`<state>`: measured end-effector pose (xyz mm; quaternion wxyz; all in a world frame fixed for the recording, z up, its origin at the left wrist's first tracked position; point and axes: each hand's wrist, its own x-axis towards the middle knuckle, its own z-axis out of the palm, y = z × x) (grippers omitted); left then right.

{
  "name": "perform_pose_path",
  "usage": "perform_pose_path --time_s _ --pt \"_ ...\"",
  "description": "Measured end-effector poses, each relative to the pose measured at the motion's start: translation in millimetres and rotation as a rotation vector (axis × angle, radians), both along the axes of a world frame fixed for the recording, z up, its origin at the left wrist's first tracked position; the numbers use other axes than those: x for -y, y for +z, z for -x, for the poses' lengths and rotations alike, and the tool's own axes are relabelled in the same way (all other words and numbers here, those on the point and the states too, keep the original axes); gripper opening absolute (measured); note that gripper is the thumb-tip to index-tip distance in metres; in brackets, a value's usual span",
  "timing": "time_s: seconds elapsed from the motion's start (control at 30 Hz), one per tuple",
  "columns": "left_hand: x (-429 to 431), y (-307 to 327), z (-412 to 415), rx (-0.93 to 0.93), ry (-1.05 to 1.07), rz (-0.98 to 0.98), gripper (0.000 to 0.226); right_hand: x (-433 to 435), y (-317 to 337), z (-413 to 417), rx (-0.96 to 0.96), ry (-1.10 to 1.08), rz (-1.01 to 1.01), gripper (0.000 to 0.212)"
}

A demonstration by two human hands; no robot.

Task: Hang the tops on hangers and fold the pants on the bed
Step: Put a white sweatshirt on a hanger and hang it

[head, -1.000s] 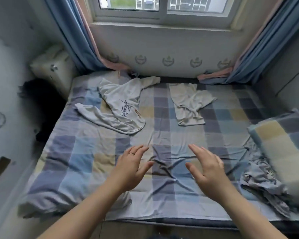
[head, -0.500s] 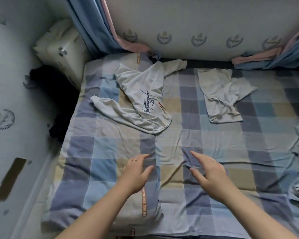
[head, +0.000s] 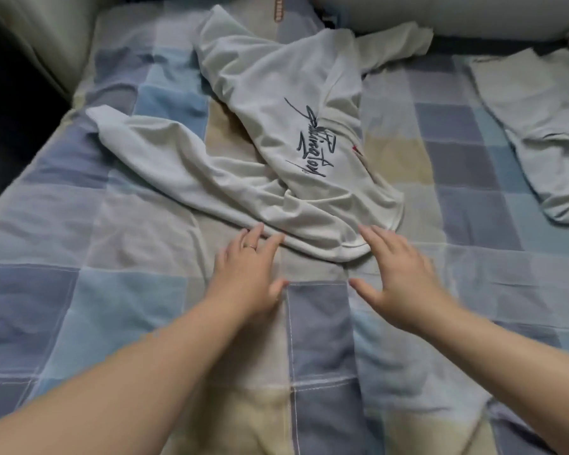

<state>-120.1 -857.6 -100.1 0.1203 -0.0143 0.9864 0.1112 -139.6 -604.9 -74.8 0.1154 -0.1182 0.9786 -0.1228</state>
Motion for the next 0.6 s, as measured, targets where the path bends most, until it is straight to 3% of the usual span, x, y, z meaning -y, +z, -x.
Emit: perform_pose_path --time_s 0.13,0.3,0.4,0.6 --pt "3.6 -56.1 56.3 -0.227 0.164 -0.021 0.085 34.3 -68.2 64.3 -0.084 0.057 -0.045 0.102" --pt "3.1 -105.2 59.9 -0.428 0.184 0.11 0.062 49.3 -129.4 71.7 -0.184 0.06 0.078 0.062" --pt "1.9 -101.3 61.5 -0.396 0.175 0.139 0.06 51.5 -139.5 66.0 -0.201 0.021 0.075 0.05" --pt "-27.8 -68.4 21.0 -0.173 0.243 0.065 0.054 35.2 -108.4 28.7 -0.109 0.089 0.1 0.048"
